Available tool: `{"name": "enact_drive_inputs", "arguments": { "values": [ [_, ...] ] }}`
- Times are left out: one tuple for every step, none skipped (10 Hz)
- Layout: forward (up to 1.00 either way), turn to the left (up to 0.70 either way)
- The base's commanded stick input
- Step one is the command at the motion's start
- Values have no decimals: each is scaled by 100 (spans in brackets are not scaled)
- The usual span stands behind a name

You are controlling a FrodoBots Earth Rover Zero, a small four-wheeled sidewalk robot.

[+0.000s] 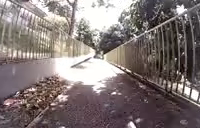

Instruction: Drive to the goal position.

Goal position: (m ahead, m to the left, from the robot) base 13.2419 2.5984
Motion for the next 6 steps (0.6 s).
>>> {"name": "enact_drive_inputs", "arguments": {
  "values": [
    [100,0],
    [100,0],
    [100,0],
    [100,0],
    [100,0],
    [100,0]
  ]
}}
